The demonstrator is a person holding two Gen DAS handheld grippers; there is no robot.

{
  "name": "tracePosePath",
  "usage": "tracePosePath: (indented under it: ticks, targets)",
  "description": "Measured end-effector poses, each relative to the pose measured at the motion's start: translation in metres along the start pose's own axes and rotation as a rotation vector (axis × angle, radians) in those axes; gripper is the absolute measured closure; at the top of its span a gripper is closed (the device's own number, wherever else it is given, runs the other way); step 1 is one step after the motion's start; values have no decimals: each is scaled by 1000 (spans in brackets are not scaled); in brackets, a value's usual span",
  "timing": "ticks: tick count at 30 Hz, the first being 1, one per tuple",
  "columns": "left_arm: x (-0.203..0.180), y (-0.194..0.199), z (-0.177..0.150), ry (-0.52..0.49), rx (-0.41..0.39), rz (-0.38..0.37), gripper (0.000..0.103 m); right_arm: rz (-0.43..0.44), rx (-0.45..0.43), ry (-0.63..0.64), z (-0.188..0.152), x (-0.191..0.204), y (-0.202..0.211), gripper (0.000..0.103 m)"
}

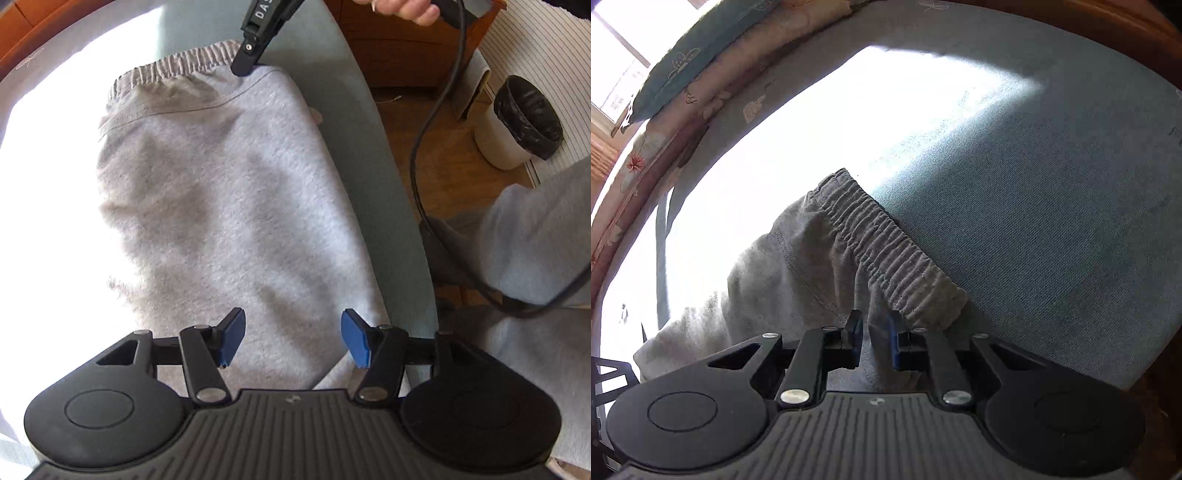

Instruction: Fold clothes

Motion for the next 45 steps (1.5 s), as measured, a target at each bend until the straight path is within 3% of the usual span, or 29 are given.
tracePosePath:
  ticks: [1,5,7,9,12,16,18,21,22,25,29,30,34,37,41,43,45]
  targets:
    - [-1,-5,9,4,-21,3,43,-8,2,15,-1,-3,-2,98]
    - [-9,-35,30,70,-45,-22,41,-22,16,63,-4,-8,-4,98]
    - [-9,-43,31,97,-52,-8,30,-29,32,98,-3,-4,-4,98]
    - [-8,-43,30,107,-69,-5,29,-28,31,130,4,4,0,94]
    - [1,-47,24,170,-60,10,10,-4,-8,189,18,21,8,91]
    - [12,-51,21,268,-69,-20,3,70,-24,274,44,55,-10,90]
    - [12,-51,20,274,-85,-10,2,89,-16,319,52,68,-28,90]
    - [13,-51,17,297,-126,4,1,-9,39,380,54,58,-61,95]
    - [13,-50,16,312,-143,5,1,1,39,368,55,51,-61,99]
    - [14,-49,13,351,-191,12,1,35,46,347,53,40,-56,99]
    - [15,-40,11,444,-143,-9,3,24,54,374,51,42,-55,99]
    - [15,-33,10,477,-152,-36,3,19,61,377,51,44,-55,98]
    - [30,10,2,580,-246,-18,2,6,68,424,55,61,-42,88]
    - [55,24,-19,673,-283,32,2,83,63,504,52,94,-31,86]
    - [65,-6,-44,796,-213,45,2,166,119,597,34,129,-50,84]
    - [61,-26,-54,845,-156,11,2,133,155,627,27,128,-72,84]
    - [59,-33,-54,810,-142,55,1,84,185,636,24,119,-92,84]
Point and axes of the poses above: each gripper's, at about its wrist camera, not at the fingertips, and y roughly against the way its jaws point, x to its left, z to its top, the point moved 10 cm from there along -y, roughly the way its jaws point, and after that the axes turned 1 degree about z, right-handed, at the moved point
